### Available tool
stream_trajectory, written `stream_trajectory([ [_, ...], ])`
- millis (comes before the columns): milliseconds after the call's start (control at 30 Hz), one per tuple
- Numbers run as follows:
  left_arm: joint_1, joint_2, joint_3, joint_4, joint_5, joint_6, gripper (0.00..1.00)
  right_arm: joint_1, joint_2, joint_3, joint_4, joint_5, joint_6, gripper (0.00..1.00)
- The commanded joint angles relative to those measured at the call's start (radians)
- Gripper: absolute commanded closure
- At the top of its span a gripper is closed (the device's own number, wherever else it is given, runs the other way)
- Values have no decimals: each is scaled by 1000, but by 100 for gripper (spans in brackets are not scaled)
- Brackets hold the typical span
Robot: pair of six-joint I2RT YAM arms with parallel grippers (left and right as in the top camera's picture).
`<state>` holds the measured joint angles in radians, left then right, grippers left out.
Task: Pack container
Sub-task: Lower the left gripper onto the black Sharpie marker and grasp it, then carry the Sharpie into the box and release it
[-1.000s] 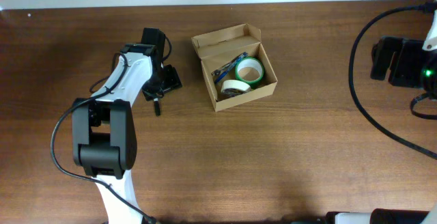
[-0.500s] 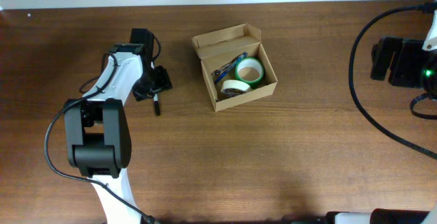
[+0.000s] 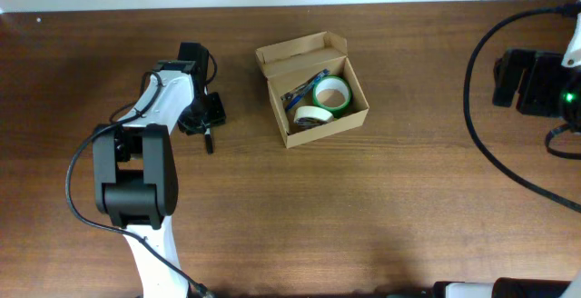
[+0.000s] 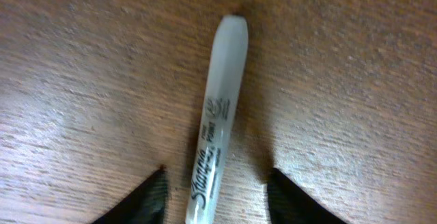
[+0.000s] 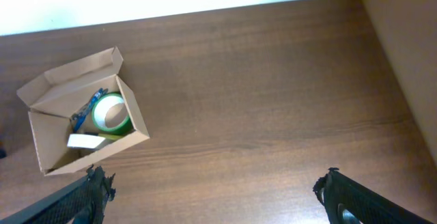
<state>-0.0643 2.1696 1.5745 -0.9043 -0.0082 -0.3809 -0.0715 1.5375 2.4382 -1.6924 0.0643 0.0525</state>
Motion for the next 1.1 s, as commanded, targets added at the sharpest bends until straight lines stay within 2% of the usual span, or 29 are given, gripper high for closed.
stream_trajectory([
  [0, 1, 48, -18, 18, 0, 16, 66, -8, -13, 1, -6, -10, 4, 1],
  [67, 1, 48, -18, 30, 0, 19, 82, -8, -13, 1, -6, -10, 4, 1],
  [167, 1, 48, -18, 49, 0, 50, 98, -8, -13, 1, -6, -10, 4, 1],
  [467, -1, 29, -5, 55, 0, 211, 98, -8, -13, 1, -6, -10, 3, 1],
  [700, -19, -153, 89, 55, 1, 403, 99, -8, -13, 1, -6, -9, 4, 1],
  [833, -63, -269, 192, 63, 0, 557, 98, -8, -13, 1, -6, -9, 4, 1],
  [1067, -182, -317, 266, 166, 12, 686, 98, -8, -13, 1, -6, -10, 4, 1],
])
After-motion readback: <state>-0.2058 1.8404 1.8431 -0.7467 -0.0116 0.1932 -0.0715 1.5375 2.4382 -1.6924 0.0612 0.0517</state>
